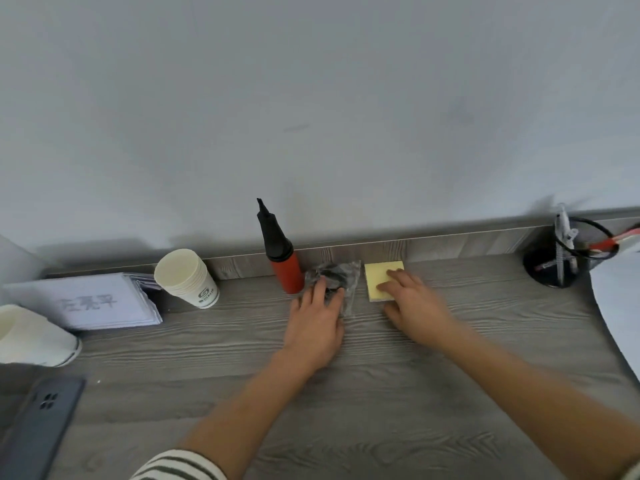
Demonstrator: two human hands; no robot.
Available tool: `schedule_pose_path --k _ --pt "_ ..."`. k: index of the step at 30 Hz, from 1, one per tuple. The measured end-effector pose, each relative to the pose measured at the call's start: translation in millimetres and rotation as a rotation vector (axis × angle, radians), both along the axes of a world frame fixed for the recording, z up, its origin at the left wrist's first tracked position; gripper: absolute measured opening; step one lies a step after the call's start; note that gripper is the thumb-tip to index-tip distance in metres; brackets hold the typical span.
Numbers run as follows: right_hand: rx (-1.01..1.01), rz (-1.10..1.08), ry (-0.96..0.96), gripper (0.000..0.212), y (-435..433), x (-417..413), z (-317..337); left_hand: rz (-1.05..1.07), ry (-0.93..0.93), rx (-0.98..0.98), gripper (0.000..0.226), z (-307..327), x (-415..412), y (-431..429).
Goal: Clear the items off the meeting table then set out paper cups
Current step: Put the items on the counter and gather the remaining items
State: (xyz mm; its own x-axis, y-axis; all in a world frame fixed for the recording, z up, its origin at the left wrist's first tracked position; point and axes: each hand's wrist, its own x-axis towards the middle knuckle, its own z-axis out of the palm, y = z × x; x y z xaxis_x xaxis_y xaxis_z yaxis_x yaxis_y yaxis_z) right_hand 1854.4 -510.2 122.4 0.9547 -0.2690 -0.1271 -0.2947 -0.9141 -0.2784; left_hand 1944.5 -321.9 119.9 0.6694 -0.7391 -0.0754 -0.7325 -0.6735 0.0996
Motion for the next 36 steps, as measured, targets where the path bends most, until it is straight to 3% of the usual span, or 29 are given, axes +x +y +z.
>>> schedule_pose_path --k 3,5,7,10,14,16,21,29,36 --pt "0.141 -0.130 -0.071 0.039 12 -21 18 -0.021 -0.001 -0.115 0.051 19 0 13" --pt "0.385 -0.255 -0.116 0.032 25 -48 31 -0.070 0.053 -0.189 0.043 30 -2 26" --pt "0.630 -0.374 -0.138 0.021 41 -83 41 -0.080 0.340 -0.260 0.034 42 -7 42" --pt "0.844 -0.574 -0.154 0.019 70 -138 50 -0.046 0.820 -0.301 0.026 51 -14 68" --pt "0.999 -0.893 -0.292 0.019 117 -203 60 -0.021 1.113 -0.303 0.018 45 -22 90" --pt "1.020 -1.055 -0.406 0.017 141 -234 65 0.082 1.215 -0.410 0.011 41 -30 94" --pt "0.956 -1.406 -0.693 0.018 194 -324 71 0.161 1.234 -0.558 0.015 37 -65 86" --pt "0.825 -1.742 -1.016 0.018 254 -492 63 -0.172 1.204 -0.409 0.015 57 -165 19" --pt "0.694 -1.948 -1.190 0.017 280 -639 65 -0.429 1.279 -0.288 0.017 70 -336 -60"
